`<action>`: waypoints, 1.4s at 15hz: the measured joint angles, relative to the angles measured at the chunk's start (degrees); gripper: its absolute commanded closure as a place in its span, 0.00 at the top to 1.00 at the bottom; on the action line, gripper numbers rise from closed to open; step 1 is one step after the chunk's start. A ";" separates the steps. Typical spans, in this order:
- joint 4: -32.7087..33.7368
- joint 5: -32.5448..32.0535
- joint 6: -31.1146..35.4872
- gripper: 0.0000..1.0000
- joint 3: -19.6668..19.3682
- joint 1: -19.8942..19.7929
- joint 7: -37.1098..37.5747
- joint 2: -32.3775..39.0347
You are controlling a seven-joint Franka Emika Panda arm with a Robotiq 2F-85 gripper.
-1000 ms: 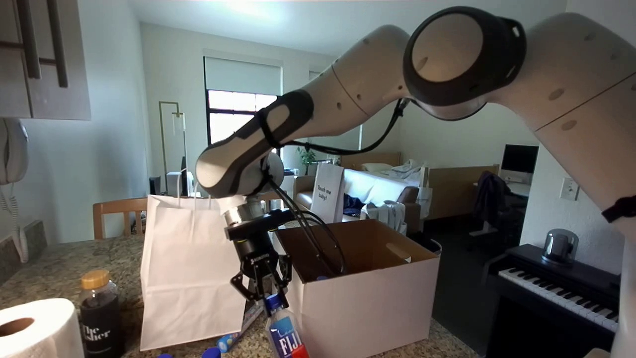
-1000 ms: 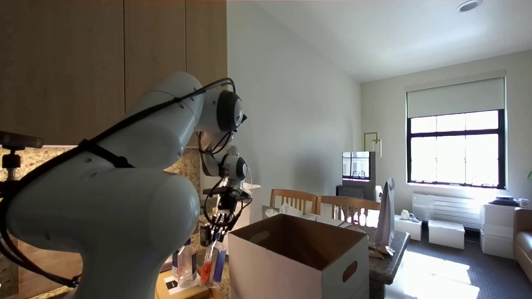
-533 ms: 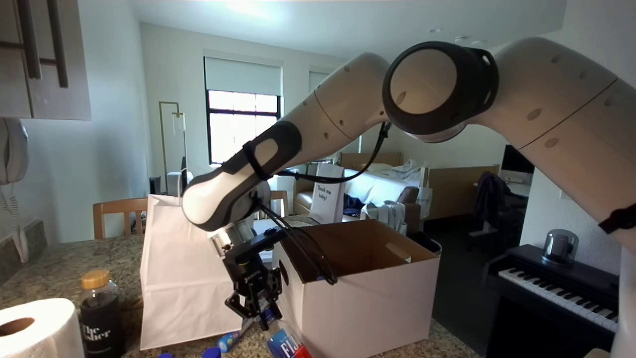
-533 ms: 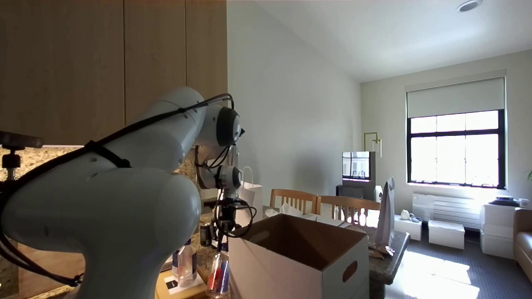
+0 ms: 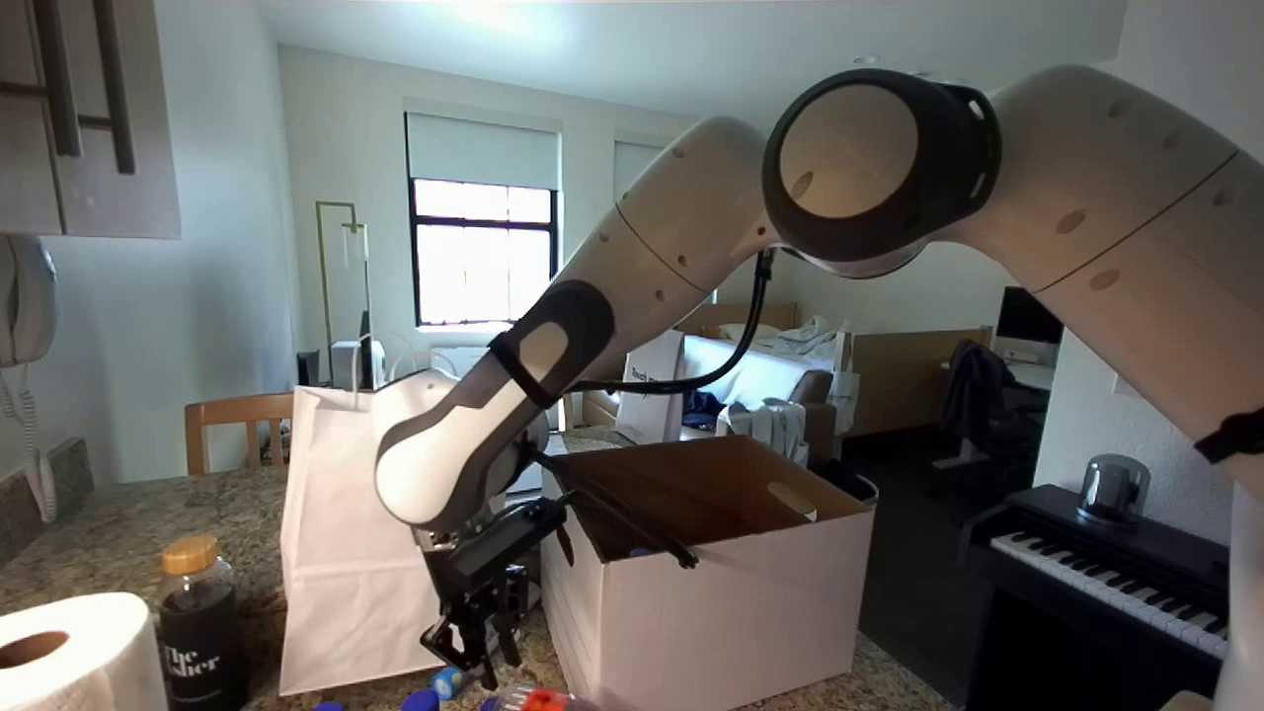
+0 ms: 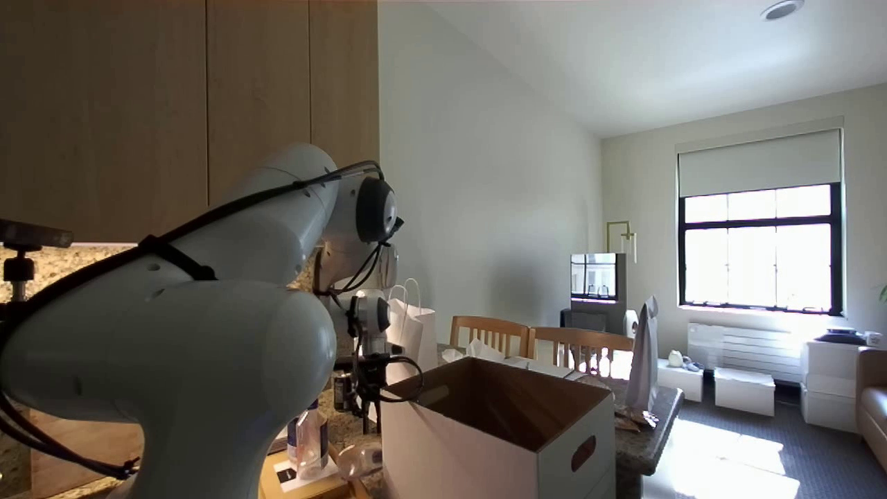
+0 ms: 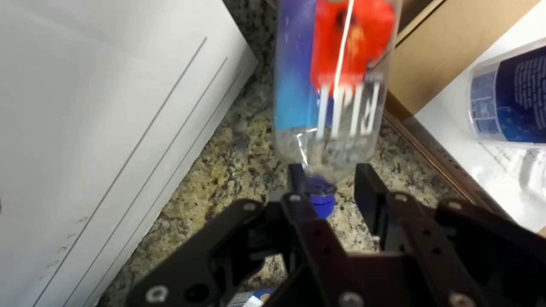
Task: Remove the water bottles from the box
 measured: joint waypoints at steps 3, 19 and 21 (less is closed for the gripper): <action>-5.93 -0.24 8.16 0.10 -0.01 0.33 0.00 -1.26; -24.55 1.52 31.87 1.00 -1.42 -0.39 0.19 -15.63; -25.02 4.04 31.65 1.00 -0.62 -2.25 0.08 -19.28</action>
